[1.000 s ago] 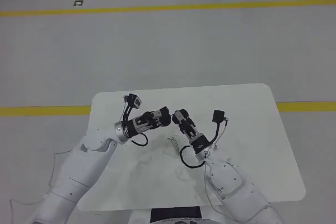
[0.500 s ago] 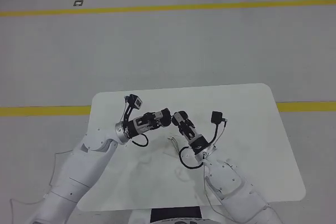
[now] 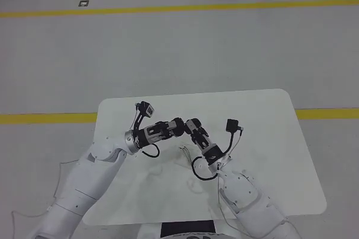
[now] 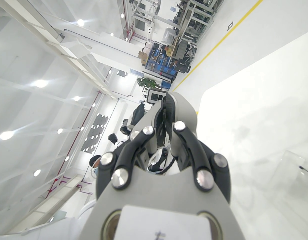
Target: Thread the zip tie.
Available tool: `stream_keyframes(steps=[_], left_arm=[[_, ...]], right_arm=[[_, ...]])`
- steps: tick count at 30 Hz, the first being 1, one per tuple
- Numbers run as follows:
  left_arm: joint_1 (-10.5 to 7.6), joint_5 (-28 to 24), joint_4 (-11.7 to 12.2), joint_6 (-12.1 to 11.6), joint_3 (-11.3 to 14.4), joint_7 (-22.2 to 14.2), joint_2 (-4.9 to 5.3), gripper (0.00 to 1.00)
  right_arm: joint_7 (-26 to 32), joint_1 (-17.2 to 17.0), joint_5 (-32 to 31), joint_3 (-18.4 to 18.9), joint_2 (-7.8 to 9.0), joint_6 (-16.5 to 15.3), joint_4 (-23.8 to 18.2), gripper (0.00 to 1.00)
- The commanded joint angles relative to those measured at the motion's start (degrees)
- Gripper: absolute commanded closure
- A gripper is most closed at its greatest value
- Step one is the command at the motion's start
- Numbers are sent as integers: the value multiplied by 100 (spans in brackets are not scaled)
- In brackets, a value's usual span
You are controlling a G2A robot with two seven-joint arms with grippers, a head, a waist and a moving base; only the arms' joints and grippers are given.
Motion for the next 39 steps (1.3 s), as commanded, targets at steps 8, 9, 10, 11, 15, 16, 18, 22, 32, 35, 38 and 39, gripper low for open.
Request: stream_keyframes(steps=[8,9,10,11,15,16,18,22,32,35,38,39], left_arm=[[-32,-8,30,18,33,-18,3,88],[-38,-8,36,20,38,-20,2,89],[-44,-6,43,25,44,-23,2,89],[-49,-7,47,29,49,-25,2,89],[-63,-4,56,46,70,-27,2,90],[-64,0,59,48,73,-26,3,91],[-66,1,63,53,79,-22,4,93],[-66,3,72,56,89,-11,6,99],[-58,5,98,64,46,-71,30,100],[-44,-78,98,14,-40,-295,58,100],[-65,-160,141,33,-140,-658,97,100],[-71,-193,170,42,-180,-737,109,100]], right_arm=[[11,-8,-78,20,-20,-31,0,100],[9,-10,-81,24,-22,-45,-3,100],[7,-15,-82,28,-25,-60,-8,100],[6,-18,-86,33,-26,-76,-14,100],[14,-30,-107,49,-33,-114,-14,100],[18,-32,-112,52,-34,-116,-15,100],[31,-36,-118,58,-38,-117,-18,100],[59,-42,-127,68,-45,-108,-19,100],[196,-76,3,126,-55,-229,-35,0],[484,-103,258,232,-34,-413,-65,0],[1020,-104,626,369,3,-504,-94,0],[1209,-97,744,414,16,-497,-96,0]])
